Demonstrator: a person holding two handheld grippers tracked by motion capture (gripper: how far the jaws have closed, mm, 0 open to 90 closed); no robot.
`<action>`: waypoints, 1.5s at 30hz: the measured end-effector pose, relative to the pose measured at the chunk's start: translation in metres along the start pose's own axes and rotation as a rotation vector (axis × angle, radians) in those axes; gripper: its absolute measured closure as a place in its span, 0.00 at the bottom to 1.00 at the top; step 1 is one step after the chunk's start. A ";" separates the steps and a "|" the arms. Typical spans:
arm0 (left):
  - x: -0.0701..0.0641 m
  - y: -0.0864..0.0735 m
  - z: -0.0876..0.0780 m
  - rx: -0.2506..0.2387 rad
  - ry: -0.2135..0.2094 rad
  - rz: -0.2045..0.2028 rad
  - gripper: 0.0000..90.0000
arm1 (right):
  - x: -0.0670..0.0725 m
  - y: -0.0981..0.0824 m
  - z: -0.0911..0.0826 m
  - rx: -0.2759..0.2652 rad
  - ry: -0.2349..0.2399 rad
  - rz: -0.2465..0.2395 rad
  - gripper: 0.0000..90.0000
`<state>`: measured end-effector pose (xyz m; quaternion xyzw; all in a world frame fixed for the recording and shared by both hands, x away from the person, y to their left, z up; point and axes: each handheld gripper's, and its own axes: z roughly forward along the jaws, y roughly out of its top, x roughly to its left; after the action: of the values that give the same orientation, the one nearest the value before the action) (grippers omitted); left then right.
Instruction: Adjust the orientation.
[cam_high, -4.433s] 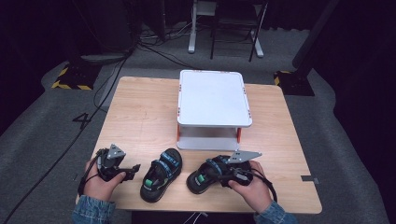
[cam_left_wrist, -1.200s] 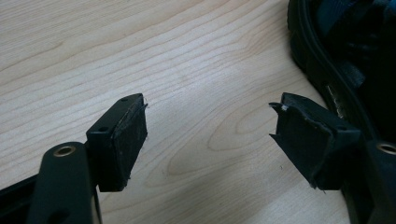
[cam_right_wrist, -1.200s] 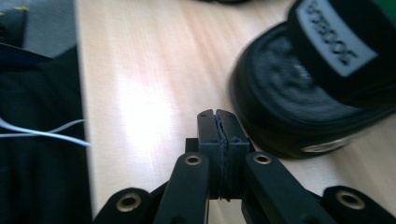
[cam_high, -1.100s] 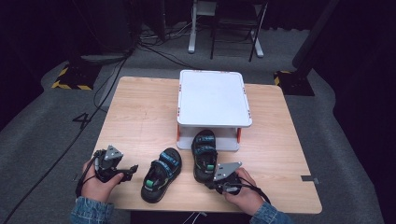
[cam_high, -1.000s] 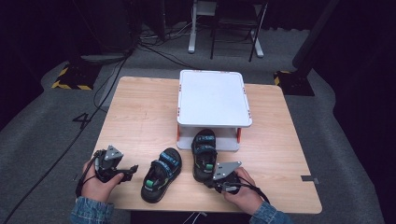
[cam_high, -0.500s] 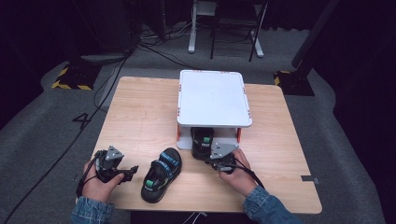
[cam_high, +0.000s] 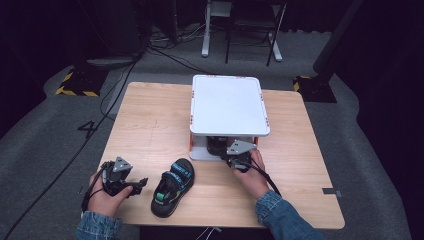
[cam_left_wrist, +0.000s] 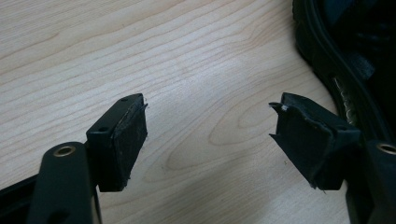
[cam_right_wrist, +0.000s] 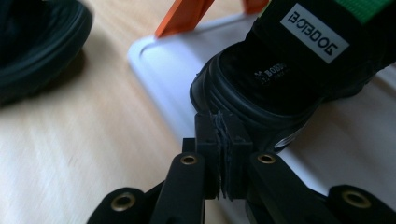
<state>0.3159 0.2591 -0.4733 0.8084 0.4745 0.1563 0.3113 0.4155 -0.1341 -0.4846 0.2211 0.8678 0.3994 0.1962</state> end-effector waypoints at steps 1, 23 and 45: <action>0.000 0.000 0.000 0.001 0.000 0.001 0.28 | -0.003 0.002 0.003 -0.014 0.000 0.018 0.97; 0.002 0.000 0.000 -0.004 -0.004 -0.006 0.28 | 0.016 0.016 -0.023 -0.130 0.061 0.066 0.48; 0.003 0.011 0.007 0.001 0.007 -0.020 0.29 | 0.041 0.017 -0.086 -0.123 0.101 0.176 0.42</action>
<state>0.3290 0.2554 -0.4717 0.8033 0.4837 0.1556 0.3107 0.3407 -0.1542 -0.4260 0.2635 0.8277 0.4783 0.1294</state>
